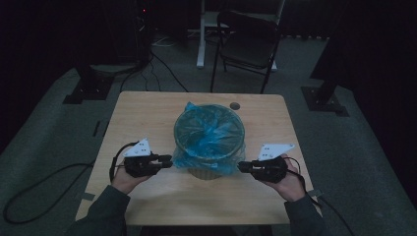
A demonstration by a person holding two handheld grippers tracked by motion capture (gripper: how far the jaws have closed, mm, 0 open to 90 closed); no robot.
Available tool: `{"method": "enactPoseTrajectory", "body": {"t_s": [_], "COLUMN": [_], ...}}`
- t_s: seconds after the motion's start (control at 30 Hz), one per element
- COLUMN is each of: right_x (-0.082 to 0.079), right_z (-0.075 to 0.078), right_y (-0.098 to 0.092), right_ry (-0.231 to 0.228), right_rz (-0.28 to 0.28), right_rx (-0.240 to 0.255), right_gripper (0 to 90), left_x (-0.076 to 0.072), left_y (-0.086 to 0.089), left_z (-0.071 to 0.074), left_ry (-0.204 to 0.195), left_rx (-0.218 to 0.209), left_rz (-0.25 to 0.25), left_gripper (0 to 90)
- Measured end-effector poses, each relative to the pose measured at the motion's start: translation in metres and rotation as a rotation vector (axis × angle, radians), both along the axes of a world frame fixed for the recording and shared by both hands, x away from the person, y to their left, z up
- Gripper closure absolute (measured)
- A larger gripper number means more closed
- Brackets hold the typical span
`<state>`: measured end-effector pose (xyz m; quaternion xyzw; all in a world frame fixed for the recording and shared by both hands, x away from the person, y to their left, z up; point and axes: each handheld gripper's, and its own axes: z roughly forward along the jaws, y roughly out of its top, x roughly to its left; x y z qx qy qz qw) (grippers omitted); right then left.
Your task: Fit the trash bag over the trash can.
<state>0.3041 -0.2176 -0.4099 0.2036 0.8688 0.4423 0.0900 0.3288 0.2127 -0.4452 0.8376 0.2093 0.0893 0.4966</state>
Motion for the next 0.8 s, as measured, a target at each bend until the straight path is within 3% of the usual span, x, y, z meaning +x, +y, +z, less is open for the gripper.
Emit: {"method": "enactPoseTrajectory", "body": {"t_s": [0.07, 0.13, 0.17, 0.3, 0.8], "right_x": [-0.001, -0.001, -0.001, 0.005, 0.037], "right_z": [0.003, 0.005, 0.005, 0.016, 0.038], "right_y": [-0.002, -0.005, -0.005, -0.011, -0.012], "right_ry": [-0.012, -0.019, -0.019, -0.052, -0.108], "right_rz": [-0.006, -0.011, -0.011, -0.075, -0.19], "right_rx": [0.013, 0.02, 0.02, 0.044, 0.086], "right_gripper": [77.0, 77.0, 76.1, 74.0, 76.2], "left_x": [0.0, 0.0, 0.0, 0.003, 0.049], "left_y": [0.006, 0.006, 0.011, 0.014, -0.004], "left_z": [0.005, 0.005, 0.012, 0.023, 0.059], "left_ry": [-0.004, -0.004, -0.02, -0.047, -0.04], "left_rx": [-0.033, -0.033, -0.048, -0.079, -0.129], "left_rz": [0.005, 0.005, 0.018, 0.046, 0.125], "left_gripper": [70.7, 69.7, 69.7, 63.9, 63.6]}}
